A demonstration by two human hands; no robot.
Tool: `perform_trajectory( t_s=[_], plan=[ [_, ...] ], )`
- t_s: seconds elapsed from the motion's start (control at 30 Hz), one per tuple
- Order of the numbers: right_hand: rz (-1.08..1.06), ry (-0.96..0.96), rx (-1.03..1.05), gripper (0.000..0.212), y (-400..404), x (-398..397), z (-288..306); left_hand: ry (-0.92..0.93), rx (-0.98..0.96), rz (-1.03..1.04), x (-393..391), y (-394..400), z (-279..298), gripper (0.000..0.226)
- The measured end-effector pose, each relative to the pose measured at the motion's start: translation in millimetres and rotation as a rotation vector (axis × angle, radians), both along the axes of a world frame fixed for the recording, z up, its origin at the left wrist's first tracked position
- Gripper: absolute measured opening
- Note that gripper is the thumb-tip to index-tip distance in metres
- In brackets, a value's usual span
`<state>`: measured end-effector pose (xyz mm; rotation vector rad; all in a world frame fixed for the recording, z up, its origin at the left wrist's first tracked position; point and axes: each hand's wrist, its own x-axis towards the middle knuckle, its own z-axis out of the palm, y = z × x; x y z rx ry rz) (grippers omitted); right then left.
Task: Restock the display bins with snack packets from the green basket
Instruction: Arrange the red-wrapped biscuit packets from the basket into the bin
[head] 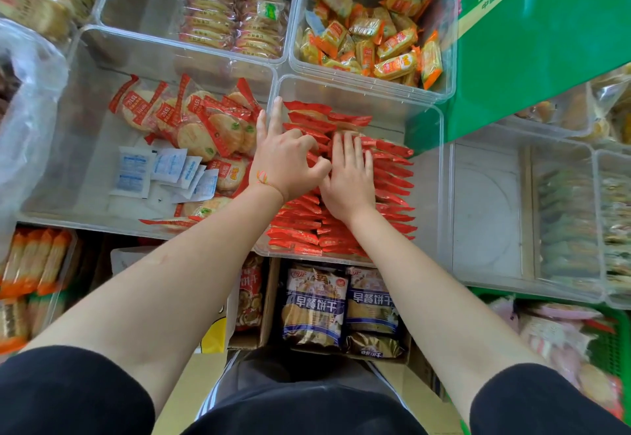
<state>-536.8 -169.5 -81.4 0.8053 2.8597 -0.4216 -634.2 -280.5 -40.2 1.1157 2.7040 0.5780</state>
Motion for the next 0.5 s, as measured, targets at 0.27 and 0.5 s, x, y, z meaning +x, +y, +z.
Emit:
perform_trajectory(
  t_s=[0.27, 0.5],
  plan=[
    [0.002, -0.095, -0.066, 0.069, 8.2, -10.2, 6.6, -0.001, 0.007, -0.008, 0.8, 1.1, -3.6, 0.043],
    [-0.200, 0.302, -0.218, 0.025, -17.8, 104.1, 55.3, -0.072, 0.077, -0.038, 32.0, 2.4, 13.4, 0.046]
  ],
)
